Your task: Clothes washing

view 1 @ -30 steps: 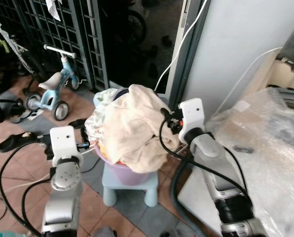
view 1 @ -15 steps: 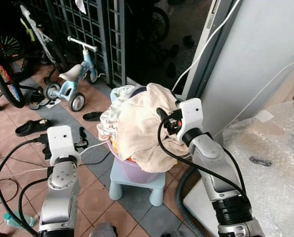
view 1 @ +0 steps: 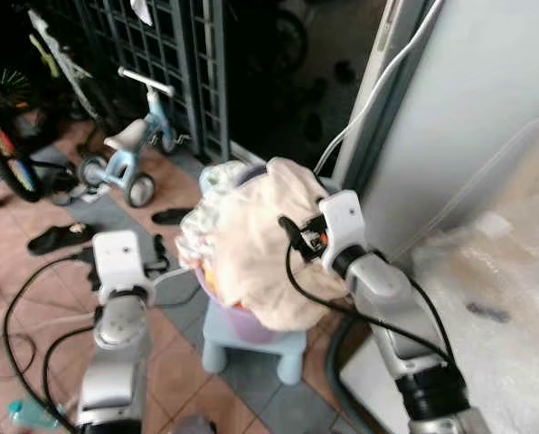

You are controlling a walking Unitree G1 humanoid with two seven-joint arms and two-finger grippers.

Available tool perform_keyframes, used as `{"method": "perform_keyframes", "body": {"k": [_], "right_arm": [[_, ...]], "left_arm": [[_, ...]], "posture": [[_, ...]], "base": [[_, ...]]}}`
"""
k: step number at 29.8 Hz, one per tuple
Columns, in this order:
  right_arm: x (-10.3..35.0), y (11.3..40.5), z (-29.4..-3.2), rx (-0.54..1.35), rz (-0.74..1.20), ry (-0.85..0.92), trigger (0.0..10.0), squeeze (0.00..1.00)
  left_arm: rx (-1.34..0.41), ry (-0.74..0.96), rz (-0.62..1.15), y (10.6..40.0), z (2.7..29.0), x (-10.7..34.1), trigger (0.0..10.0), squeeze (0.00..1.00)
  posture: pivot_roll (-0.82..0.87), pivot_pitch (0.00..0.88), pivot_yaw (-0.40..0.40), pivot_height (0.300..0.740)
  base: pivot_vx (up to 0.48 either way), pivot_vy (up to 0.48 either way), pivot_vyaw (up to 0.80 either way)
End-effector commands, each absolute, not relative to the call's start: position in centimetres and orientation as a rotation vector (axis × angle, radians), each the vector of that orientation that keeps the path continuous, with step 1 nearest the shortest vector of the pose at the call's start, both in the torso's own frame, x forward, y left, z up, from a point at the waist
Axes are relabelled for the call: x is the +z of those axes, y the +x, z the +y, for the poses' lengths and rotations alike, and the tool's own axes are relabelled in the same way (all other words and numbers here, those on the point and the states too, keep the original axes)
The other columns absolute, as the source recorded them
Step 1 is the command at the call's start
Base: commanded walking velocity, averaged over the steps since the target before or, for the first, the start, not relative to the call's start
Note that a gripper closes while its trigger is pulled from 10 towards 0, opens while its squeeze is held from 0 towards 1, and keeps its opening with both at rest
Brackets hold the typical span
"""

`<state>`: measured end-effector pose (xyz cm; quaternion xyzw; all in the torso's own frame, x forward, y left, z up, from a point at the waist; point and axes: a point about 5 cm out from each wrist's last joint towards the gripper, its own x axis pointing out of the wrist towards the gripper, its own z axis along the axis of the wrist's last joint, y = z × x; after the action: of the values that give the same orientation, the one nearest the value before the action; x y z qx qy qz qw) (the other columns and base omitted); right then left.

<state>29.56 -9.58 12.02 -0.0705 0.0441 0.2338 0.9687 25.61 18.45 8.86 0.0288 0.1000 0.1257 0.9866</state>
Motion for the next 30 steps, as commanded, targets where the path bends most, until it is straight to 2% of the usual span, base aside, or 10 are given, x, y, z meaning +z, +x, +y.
{"method": "perform_keyframes", "body": {"k": [1, 8, 19, 30], "right_arm": [[12.2, 29.6, -9.4, 0.472, 0.085, -0.138, 10.0, 0.00], [11.6, 29.9, -10.4, 0.418, 0.132, -0.134, 10.0, 0.00], [11.1, 30.4, -10.8, 0.384, 0.170, -0.148, 10.0, 0.00], [10.3, 29.7, -11.2, 0.461, 0.218, -0.205, 10.0, 0.00]], "left_arm": [[0.258, 0.060, 0.214, 25.4, 18.7, 8.7, 10.0, 0.00], [0.248, 0.060, 0.215, 25.3, 18.7, 8.7, 10.0, 0.00], [0.245, 0.045, 0.233, 24.5, 18.9, 8.7, 10.0, 0.00], [0.287, 0.073, 0.253, 23.8, 19.5, 9.1, 10.0, 0.00]], "posture": [[0.02, 0.000, -0.037, 0.740], [0.03, 0.000, -0.043, 0.740], [0.04, 0.000, -0.038, 0.740], [0.06, 0.014, -0.047, 0.740]], "base": [[0.000, 0.000, 0.00], [0.000, 0.000, 0.00], [0.334, 0.000, 0.00], [0.000, 0.000, 0.00]]}}
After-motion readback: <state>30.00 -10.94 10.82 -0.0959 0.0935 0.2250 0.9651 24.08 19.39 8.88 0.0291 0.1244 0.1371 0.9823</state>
